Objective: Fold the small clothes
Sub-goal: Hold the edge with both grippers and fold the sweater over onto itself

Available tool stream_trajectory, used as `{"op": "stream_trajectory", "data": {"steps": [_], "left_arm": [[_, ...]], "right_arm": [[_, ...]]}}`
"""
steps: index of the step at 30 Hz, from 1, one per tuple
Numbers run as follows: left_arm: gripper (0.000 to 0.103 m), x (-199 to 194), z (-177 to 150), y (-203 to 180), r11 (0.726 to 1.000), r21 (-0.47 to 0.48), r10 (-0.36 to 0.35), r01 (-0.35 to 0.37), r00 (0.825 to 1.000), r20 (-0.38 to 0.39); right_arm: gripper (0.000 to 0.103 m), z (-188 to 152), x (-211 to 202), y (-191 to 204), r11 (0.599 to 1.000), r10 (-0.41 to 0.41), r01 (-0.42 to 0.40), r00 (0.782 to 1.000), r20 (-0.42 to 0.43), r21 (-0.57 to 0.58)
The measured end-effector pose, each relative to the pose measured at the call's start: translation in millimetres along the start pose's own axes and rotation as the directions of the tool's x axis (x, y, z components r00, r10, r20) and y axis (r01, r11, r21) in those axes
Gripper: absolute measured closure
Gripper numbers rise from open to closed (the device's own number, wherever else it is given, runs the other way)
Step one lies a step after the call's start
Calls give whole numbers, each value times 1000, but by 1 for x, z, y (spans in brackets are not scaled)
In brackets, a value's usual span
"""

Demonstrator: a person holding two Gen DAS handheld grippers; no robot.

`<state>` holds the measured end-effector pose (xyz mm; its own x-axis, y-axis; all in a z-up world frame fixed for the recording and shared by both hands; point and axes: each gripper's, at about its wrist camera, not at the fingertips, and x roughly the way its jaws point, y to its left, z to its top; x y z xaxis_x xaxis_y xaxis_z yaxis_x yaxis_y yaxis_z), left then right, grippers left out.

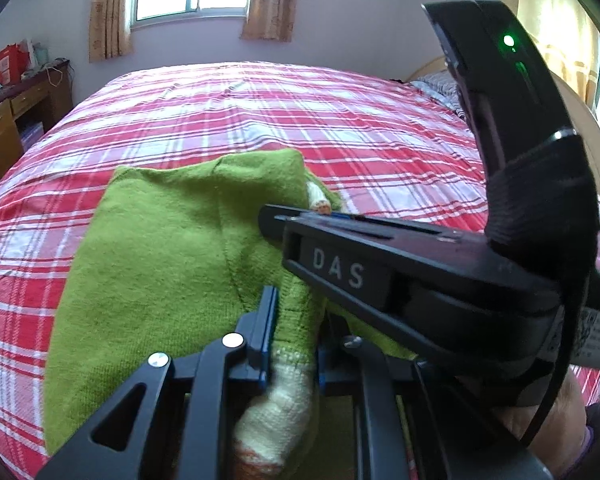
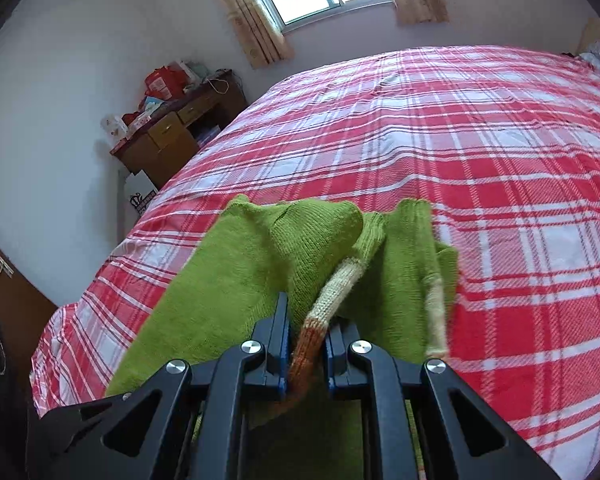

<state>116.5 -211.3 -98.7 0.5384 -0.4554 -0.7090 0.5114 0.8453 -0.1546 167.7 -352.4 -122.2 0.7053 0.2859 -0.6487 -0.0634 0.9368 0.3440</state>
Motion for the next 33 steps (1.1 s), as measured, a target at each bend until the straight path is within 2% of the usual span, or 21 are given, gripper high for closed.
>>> {"op": "stream_trajectory", "data": {"steps": [8,12,21,24,30,33], "left_arm": [[86,18,15,-25,999,-13,-45,45,999,-6],[86,29,13,-33,999,-6,-41,41,999,-21],[86,36,10,-46,1000,11,-17,18,1000,-26],[86,34,9,-48,1000,28,-13,14,1000,-25],[79,17,4,-43,998,40,-42,43,999,-31],[78,-4,-7,-42,994,98,-48,47,999,1]], "right_arm": [[90,13,-7,-31,999,-37,37,999,-7,-25],[90,8,-2,-52,999,-35,35,999,-32,3],[90,0,9,-72,998,-1,4,999,-47,64],[90,-4,10,-78,993,28,-24,999,-33,112],[90,-7,10,-69,997,-22,24,999,-25,79],[90,-7,10,-66,996,-43,44,999,-22,83]]}}
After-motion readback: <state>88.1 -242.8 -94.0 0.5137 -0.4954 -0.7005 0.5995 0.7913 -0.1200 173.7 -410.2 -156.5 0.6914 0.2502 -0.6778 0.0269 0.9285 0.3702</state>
